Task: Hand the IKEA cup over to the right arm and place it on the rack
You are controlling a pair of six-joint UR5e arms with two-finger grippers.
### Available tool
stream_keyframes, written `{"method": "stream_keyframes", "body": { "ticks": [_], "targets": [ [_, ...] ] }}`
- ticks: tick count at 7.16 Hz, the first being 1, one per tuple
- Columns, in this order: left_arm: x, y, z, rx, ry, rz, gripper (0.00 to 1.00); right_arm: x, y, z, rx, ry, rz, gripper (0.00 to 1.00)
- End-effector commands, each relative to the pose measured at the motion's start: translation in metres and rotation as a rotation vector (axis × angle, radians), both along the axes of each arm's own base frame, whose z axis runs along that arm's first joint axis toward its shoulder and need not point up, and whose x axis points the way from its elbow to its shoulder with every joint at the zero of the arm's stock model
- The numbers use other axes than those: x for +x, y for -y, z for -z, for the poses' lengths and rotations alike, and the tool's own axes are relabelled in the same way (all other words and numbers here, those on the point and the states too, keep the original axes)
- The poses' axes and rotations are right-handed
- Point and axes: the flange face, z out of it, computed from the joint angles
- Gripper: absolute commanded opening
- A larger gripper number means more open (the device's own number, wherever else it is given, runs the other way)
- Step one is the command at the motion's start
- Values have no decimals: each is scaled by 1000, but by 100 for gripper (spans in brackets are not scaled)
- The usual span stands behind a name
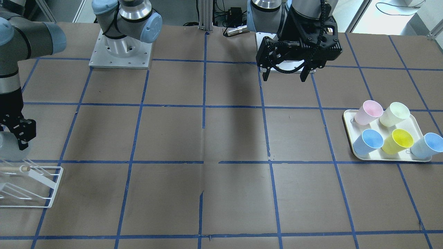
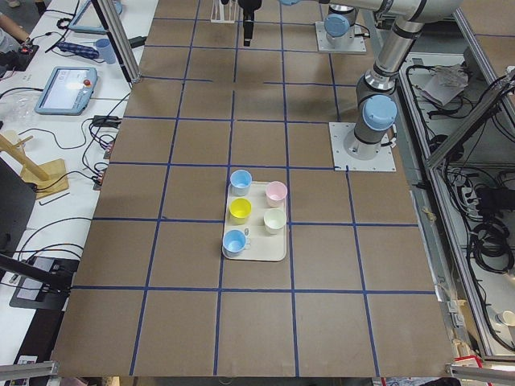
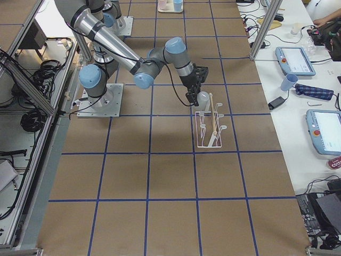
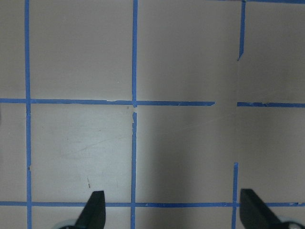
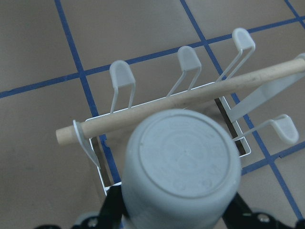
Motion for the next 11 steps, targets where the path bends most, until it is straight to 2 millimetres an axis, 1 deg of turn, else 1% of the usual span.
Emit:
{"method": "stream_keyframes", "body": {
  "ticks": [1, 2, 4, 5, 6, 7, 8, 11],
  "targets": [
    [0, 0, 0, -1, 0, 0, 100, 3, -7, 21, 46, 9, -7, 11],
    [0, 0, 1, 2, -1, 1, 100, 4, -10, 28, 58, 17, 0, 12],
    [-1, 1, 2, 5, -4, 7, 100, 5, -10, 30, 59, 24, 1, 12],
    [2, 2, 5, 8, -2, 18, 100, 4, -8, 34, 68, 23, -9, 16],
    [3, 2, 6, 9, 6, 57, 100, 3, -6, 34, 67, 23, -11, 32],
    [3, 2, 6, 6, 6, 68, 100, 3, -6, 34, 68, 23, -11, 50],
    [3, 2, 6, 4, 7, 68, 100, 3, -5, 33, 66, 21, -14, 58],
    [6, 3, 4, 3, 9, 61, 100, 3, -5, 33, 66, 22, -14, 100]
  ]
}}
